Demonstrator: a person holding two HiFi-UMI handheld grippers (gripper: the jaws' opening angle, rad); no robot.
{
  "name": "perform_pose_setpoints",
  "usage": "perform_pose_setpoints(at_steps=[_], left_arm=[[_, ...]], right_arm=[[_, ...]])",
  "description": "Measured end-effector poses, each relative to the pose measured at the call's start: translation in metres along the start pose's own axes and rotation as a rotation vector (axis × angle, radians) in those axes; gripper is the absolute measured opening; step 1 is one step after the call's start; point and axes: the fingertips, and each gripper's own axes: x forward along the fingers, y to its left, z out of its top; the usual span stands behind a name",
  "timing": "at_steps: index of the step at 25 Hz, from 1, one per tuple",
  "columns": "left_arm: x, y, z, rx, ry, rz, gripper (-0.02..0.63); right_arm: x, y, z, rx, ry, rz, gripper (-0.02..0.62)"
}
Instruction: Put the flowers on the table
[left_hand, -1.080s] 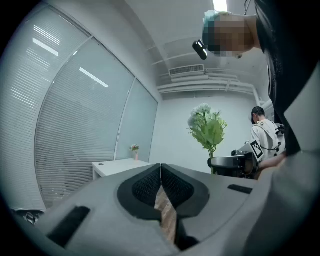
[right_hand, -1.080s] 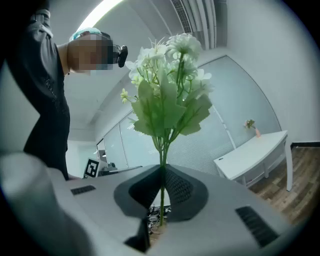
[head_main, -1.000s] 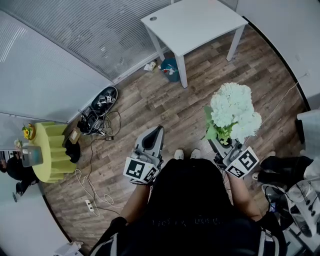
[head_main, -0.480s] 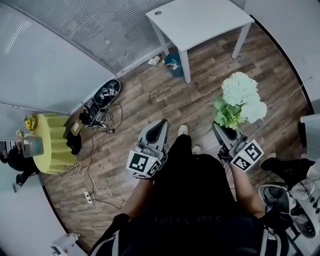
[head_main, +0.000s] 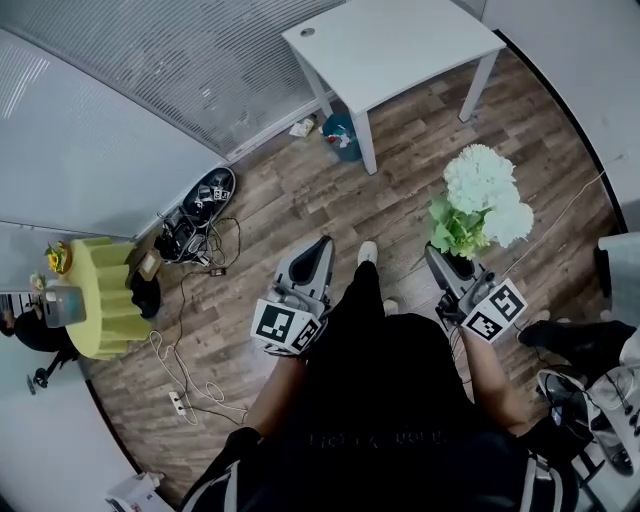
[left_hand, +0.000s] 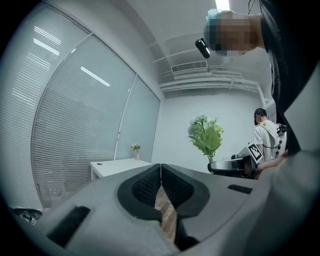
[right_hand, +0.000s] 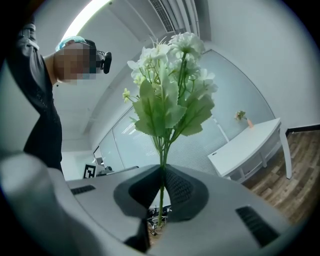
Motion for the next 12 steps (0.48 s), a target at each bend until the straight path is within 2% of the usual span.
perform_pose_setpoints(at_steps=[5, 9, 12], left_arm=[[0.043, 0.027, 0.004, -0.017, 0.016, -0.010, 0.020], [0.059, 0.045, 0.009, -0.013, 0.015, -0.022, 0.020], [0.078, 0.074, 0.013, -0.016, 0.018, -0.033, 0.020]], right_arm=[[0.028, -0.029, 0.022, 0.013, 0.004, 0.000, 0.038], [0.042, -0.047, 0.029, 0.001, -0.013, -0.037, 0.038], [0.071, -0.066, 0.038, 0.011, -0.010, -0.056, 0.038]])
